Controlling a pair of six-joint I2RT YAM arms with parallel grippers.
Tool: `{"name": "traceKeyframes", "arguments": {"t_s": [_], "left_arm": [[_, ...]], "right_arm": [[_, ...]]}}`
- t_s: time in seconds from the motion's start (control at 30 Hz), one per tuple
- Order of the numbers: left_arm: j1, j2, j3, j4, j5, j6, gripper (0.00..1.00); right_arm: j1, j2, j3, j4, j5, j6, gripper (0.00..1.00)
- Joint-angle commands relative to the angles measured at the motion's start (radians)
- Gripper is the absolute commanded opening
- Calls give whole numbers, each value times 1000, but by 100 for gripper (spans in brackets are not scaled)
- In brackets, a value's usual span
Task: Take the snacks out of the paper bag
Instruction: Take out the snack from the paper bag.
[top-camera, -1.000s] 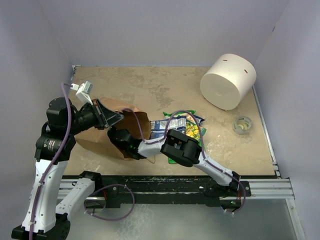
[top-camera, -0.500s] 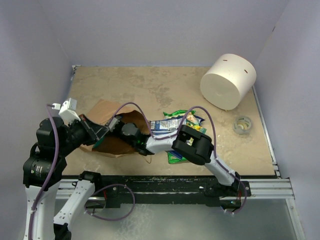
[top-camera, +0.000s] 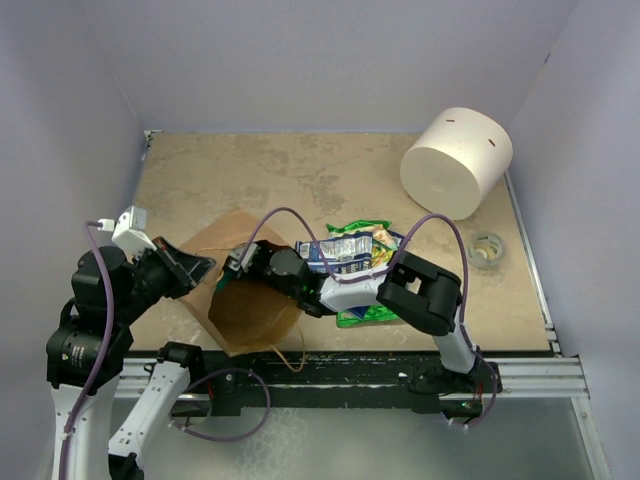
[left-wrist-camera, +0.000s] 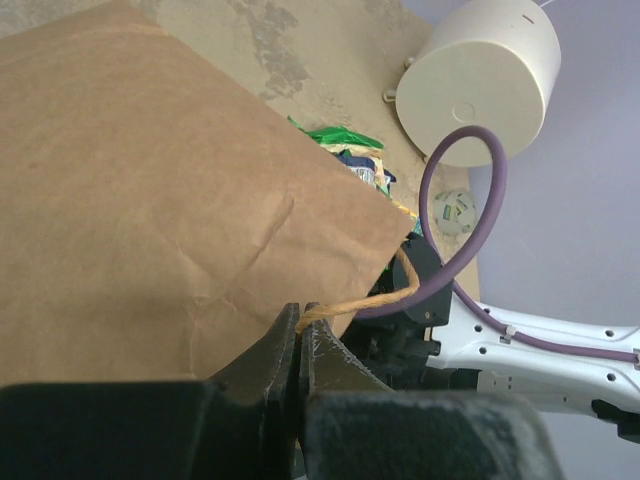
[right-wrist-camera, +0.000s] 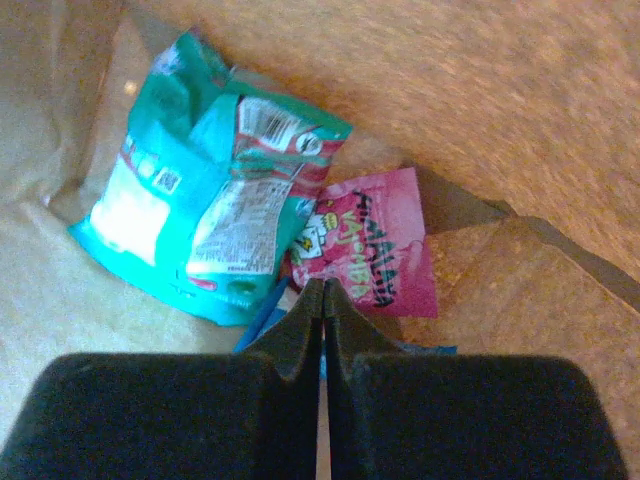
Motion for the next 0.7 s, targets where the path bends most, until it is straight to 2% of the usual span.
{"name": "traceKeyframes", "arguments": {"t_s": [0.0,0.07,0.13,0.23,0.37,0.5,0.67], "left_arm": [[-1,17,24,57,-19,20,0],[-1,22,30,52,-16,35,0],[-1,21,31,41,-16,47,0],[-1,17,25,38,-9,57,0],[-1,31,24,42,9,58,0],[-1,50,27,56,41,57,0],[-1,46,28,49,57,55,0]], "right_arm": [[2,-86,-61,60,-174,-188,0],[1,-109,-70,-5,-245,-289,2],[2,-119,-60,-83,-286,-385,12],[5,-108,-23,-131,-348,-437,31],[20,-55,26,-91,-375,-461,58],[44,4,89,-58,-359,-539,72],[52,63,164,-77,-319,-677,84]]}}
